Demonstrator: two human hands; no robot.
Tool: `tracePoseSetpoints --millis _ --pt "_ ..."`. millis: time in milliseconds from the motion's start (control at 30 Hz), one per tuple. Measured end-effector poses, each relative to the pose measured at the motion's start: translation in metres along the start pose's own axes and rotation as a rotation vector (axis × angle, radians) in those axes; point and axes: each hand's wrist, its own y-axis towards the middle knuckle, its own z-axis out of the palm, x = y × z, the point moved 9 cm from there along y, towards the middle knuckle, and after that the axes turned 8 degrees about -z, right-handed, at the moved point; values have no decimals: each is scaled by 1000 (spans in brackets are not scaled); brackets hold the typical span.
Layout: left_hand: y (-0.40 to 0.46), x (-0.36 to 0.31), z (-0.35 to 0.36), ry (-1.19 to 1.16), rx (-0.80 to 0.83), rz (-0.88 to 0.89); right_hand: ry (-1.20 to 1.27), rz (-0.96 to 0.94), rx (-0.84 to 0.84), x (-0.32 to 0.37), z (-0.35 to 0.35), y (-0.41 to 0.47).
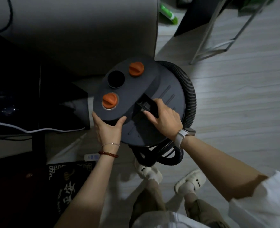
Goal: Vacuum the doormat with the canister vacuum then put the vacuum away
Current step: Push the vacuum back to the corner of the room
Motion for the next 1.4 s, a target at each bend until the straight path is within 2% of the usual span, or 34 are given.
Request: tracePoseSetpoints --millis 467,700,967,1167,1400 --pt "-116 -58 146 244 382 263 255 424 -278 -150 -57 -161" --pt "-194 -69 219 359 496 399 327 632 -379 -218 -80 -238" --pt "-265 -80 283 420 550 497 365 739 -485 -278 -108 -300" --pt "-327 -103 354 485 647 661 381 850 -636 -334 -129 -353" --pt "-452 -131 469 560 927 843 484 1055 -851 -409 -158 -443"
